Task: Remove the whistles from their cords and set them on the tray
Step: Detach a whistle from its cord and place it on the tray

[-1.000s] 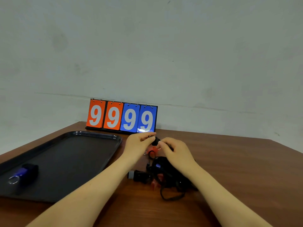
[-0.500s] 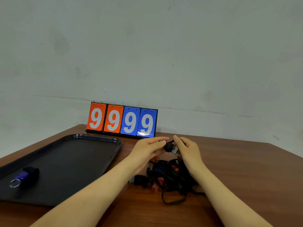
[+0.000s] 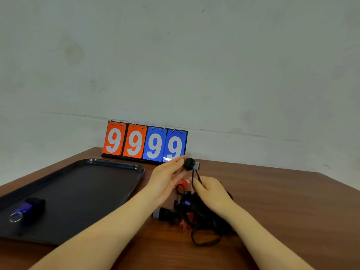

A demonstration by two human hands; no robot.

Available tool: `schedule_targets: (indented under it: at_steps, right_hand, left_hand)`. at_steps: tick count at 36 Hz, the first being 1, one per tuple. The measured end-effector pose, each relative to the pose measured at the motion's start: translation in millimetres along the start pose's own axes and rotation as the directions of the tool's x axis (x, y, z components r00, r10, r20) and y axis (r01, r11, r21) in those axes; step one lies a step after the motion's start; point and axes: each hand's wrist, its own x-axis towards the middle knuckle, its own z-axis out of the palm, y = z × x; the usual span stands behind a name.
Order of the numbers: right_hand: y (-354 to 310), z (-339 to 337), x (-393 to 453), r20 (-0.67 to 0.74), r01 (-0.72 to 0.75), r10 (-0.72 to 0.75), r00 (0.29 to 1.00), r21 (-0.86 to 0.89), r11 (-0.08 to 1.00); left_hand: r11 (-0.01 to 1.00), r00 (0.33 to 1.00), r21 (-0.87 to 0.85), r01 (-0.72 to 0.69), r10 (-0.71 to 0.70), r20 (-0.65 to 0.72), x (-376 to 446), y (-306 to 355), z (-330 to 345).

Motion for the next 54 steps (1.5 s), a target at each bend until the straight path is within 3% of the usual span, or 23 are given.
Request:
schedule_targets:
  at_steps: [12,15,18,22,26,28,32,35,38,42,47,54]
  right_hand:
    - [-2,2,2,-0.069,0.131,-0.154,0.986,-0.267,0.955]
    - [-3,2,2,-0.132,0.194,-0.247,0.960,-0.322,0.927]
    - [-4,-1,3,-0.235,0.213,-0.298,0.925,-0.330,0.920]
    - [-5,-3,3,-0.359,0.157,-0.177,0.917,-0.083,0.984]
    - [-13,-2,-4,-0.249,0.063,0.008,0.968,0.279,0.958]
    - [-17,-2,-6,-0.196,0.022,0.070,0.978,0.429,0.903]
    - [-20,-4,-3,-0.111,-0.079,0.214,0.971,0.690,0.719]
    - [-21,-8,-2,-0.049,-0.122,0.310,0.950,0.853,0.508]
    - [-24,-13,-1,-0.004,-0.141,0.362,0.932,0.918,0.371]
    - [-23,-13,-1,0.026,-0.140,0.368,0.930,0.948,0.286]
    - [-19,-10,3,0.027,-0.141,0.355,0.935,0.944,0.300]
    - [-21,-7,4,-0.025,-0.117,0.318,0.948,0.900,0.419]
  left_hand:
    - [0.962,0.969,0.255,-0.092,0.146,-0.201,9,-11,-9]
    - [0.886,0.955,0.453,-0.100,0.214,-0.207,13,-10,-12]
    - [0.781,0.959,0.607,-0.144,0.262,-0.111,10,-3,-6]
    - [0.717,0.971,0.672,-0.185,0.240,0.011,4,1,2]
    - [0.634,0.977,0.748,-0.196,0.189,0.096,0,0,2]
    - [0.593,0.979,0.779,-0.204,0.145,0.147,-1,-2,3]
    - [0.610,0.979,0.768,-0.195,0.076,0.188,-5,-9,10]
    - [0.726,0.979,0.673,-0.142,0.003,0.204,-9,-11,14]
    - [0.737,0.973,0.659,-0.147,-0.011,0.230,-11,-12,14]
    - [0.732,0.974,0.655,-0.187,0.049,0.223,-11,-11,15]
    - [0.774,0.985,0.618,-0.139,0.043,0.168,-12,-13,16]
    - [0.787,0.978,0.583,-0.201,0.124,0.170,-14,-9,19]
